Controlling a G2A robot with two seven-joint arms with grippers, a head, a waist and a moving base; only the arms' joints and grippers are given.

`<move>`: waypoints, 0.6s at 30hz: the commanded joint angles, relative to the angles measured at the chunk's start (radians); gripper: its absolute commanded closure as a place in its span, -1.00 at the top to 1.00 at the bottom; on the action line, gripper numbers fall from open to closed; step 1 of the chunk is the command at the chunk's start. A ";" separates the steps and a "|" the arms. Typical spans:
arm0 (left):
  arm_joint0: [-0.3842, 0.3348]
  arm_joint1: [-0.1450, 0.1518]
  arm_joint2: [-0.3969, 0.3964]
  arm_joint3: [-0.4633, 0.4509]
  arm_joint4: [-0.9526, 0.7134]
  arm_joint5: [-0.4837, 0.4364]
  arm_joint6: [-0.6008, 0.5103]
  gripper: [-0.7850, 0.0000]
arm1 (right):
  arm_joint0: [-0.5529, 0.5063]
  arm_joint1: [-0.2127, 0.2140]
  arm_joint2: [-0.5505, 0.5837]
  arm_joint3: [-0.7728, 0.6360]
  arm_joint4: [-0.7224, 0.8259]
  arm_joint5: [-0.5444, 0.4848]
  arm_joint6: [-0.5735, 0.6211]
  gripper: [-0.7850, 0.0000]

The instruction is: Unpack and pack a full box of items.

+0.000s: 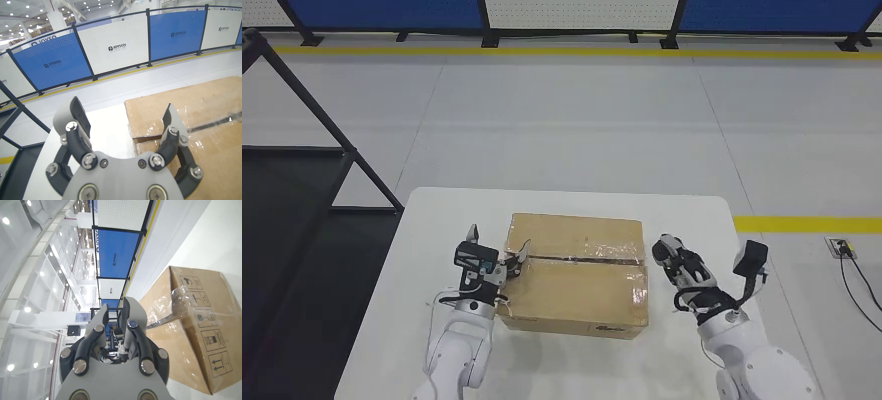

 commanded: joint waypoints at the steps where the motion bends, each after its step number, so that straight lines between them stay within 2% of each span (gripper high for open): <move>1: 0.000 -0.001 0.002 -0.003 -0.004 0.001 0.001 1.00 | 0.024 0.001 -0.028 0.015 -0.025 0.020 0.022 -1.00; 8: 0.012 -0.002 -0.023 -0.036 -0.051 0.024 0.026 1.00 | 0.179 0.000 -0.107 0.137 -0.034 0.118 0.103 -1.00; 12: 0.028 -0.001 -0.052 -0.070 -0.095 0.030 0.030 1.00 | 0.267 -0.001 -0.145 0.218 -0.080 0.170 0.104 -1.00; 15: 0.042 0.001 -0.072 -0.079 -0.100 0.034 0.034 1.00 | 0.299 -0.001 -0.142 0.239 -0.049 0.192 0.132 -1.00; 18: 0.055 0.002 -0.086 -0.086 -0.107 0.032 0.043 1.00 | 0.316 0.007 -0.147 0.237 -0.067 0.227 0.213 -1.00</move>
